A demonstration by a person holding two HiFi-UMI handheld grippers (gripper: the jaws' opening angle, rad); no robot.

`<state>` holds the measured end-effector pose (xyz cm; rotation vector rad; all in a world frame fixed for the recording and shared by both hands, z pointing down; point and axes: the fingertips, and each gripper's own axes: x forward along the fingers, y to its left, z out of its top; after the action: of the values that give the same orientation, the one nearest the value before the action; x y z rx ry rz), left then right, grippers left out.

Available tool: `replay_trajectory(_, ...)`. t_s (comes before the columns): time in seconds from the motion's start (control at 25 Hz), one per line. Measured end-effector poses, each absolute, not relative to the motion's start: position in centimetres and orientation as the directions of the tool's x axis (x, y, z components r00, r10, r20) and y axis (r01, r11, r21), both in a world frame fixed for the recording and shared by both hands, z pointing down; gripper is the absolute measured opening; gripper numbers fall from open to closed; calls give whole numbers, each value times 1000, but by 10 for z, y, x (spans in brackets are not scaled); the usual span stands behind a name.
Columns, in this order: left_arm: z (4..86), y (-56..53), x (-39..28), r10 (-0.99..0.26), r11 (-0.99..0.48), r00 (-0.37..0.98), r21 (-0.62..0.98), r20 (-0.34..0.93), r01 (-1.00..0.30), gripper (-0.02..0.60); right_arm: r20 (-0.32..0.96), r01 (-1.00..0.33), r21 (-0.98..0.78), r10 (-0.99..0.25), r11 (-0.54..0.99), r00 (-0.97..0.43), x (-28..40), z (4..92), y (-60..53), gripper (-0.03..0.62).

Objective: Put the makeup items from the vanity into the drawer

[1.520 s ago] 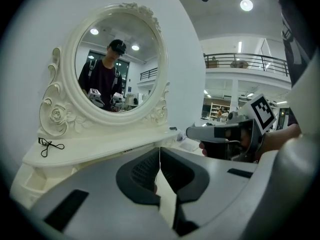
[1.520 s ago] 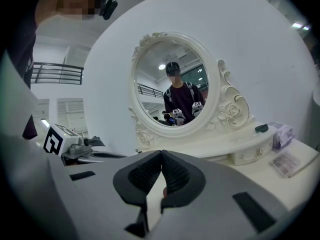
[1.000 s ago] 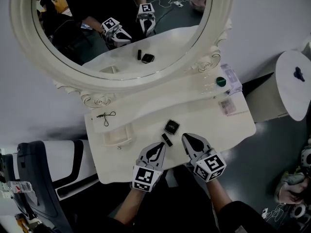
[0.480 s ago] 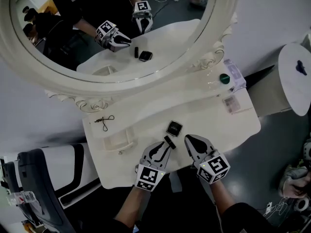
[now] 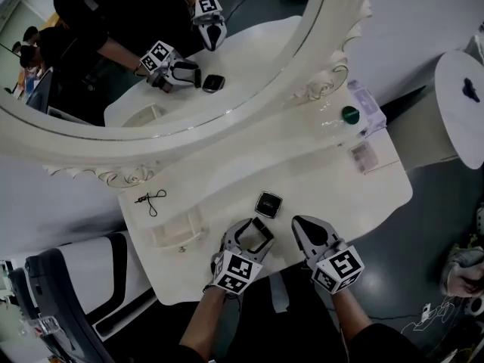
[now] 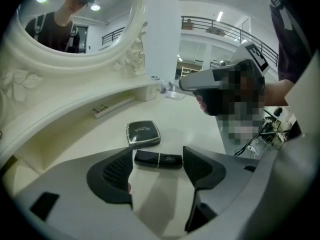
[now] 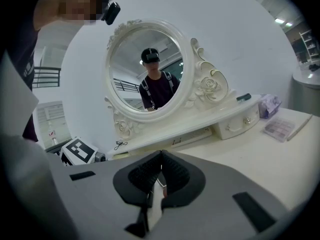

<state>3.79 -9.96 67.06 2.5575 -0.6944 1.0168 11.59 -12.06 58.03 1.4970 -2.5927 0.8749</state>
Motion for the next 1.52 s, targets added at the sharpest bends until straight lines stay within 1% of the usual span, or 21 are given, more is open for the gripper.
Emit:
replay_trajectory(0.08, 680, -100, 38, -308, -847, 617, 86, 725, -524, 319, 295, -805, -459, -790, 376, -537, 118, 587, -120, 23)
replay_trajectory(0.24, 693, -101, 42, -278, -856, 600, 89, 750, -508, 353, 307, -804, -469, -787, 364, -535, 119, 598, -118, 23)
replay_trajectory(0.4, 700, -102, 41, -279, -858, 579, 72, 766, -509, 354, 308, -802, -476, -786, 361, -537, 118, 603, -117, 23)
replay_trajectory(0.96, 698, -104, 40, -298, -850, 568, 57, 767, -524, 351, 306, -795, -478, -777, 374, -550, 118, 604, -117, 23)
replay_trajectory(1.52, 625, -102, 46, -387, -819, 628, 62, 675, -571, 350, 260, -802, -435, -795, 410, -548, 124, 549, -113, 23)
